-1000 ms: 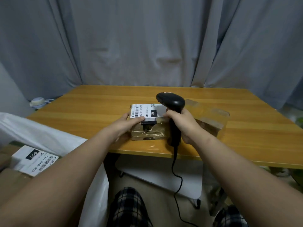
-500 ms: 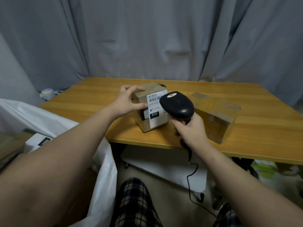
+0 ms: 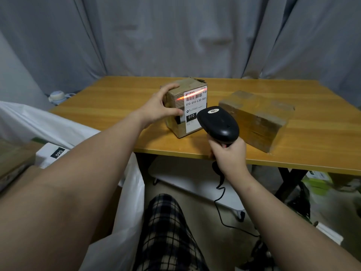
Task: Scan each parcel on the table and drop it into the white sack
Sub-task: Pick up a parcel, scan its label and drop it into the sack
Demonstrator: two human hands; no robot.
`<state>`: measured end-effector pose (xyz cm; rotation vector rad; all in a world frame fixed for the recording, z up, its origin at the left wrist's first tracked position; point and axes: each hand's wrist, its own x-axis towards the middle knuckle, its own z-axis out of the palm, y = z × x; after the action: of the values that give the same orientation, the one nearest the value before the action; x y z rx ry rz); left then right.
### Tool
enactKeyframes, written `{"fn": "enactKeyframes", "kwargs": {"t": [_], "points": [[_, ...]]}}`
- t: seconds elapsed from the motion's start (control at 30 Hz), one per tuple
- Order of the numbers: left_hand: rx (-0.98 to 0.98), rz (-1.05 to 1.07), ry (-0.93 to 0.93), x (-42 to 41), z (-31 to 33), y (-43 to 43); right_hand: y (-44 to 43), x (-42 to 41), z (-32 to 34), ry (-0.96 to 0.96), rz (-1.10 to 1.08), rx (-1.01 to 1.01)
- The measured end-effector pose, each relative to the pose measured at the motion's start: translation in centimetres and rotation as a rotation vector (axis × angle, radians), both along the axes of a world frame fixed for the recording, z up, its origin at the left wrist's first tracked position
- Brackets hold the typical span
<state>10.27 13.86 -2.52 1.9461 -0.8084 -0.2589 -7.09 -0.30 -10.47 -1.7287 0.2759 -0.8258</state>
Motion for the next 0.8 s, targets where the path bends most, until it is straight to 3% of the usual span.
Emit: {"fn": "enactKeyframes", "kwargs": {"t": [0.8], "points": [[-0.079,-0.031,0.102,-0.03,0.43,-0.15,-0.12,-0.22,-0.66,0.043,-0.002,0.048]]}}
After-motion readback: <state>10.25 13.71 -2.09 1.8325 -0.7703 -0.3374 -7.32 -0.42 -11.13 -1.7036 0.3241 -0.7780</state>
